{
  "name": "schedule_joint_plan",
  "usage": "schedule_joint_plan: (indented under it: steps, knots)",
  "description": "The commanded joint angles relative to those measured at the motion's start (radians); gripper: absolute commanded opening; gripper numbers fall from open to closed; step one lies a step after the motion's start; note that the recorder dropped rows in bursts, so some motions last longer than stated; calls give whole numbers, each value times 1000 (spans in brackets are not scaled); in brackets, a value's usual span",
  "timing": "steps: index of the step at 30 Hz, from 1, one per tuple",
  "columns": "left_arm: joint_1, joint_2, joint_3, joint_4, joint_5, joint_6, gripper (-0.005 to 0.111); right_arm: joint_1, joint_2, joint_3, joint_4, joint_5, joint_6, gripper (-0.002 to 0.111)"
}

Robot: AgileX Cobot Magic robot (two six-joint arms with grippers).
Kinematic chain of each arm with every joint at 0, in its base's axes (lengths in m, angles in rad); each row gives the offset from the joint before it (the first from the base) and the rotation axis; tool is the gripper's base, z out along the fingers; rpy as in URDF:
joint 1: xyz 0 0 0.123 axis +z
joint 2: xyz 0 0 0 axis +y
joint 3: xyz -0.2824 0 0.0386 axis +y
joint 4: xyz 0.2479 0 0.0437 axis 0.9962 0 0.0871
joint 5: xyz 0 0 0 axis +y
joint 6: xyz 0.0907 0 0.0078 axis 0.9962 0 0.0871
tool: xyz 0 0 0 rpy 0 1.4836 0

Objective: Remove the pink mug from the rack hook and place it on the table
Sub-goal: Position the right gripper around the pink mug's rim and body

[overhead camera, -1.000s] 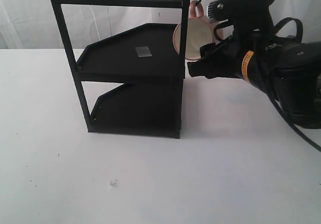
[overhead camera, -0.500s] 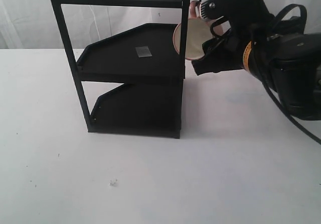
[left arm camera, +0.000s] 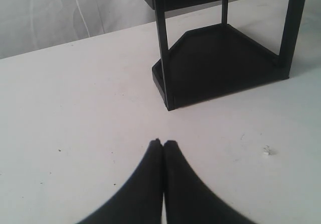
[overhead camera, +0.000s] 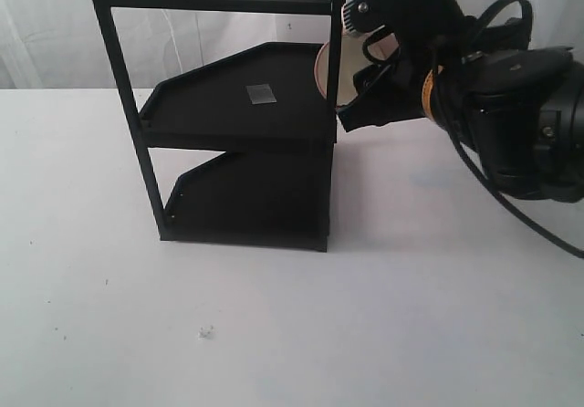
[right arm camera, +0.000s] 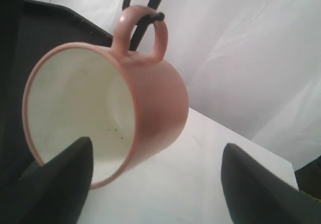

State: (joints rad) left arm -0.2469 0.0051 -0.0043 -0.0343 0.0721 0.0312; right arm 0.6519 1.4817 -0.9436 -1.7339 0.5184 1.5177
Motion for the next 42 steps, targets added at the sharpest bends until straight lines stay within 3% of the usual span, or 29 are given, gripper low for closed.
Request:
schedule_joint_plan:
  steps: [1,7,18,25,42]
  knots:
    - [3,-5,4,-1,5,-5,0,4,20,-13,-11,25,5,66]
    - [3,-5,4,-1,5,-5,0,3,23,-13,-11,113,5,66]
    - [3,-5,4,-1,5,-5,0,-34,23,-13,-11,111,22,66]
    - [3,-5,4,-1,5,-5,0,-74,52,-36,-11,54,165,66]
    - [3,-5,4,-1,5,-5,0,-77,117,-115,-11,55,232,66]
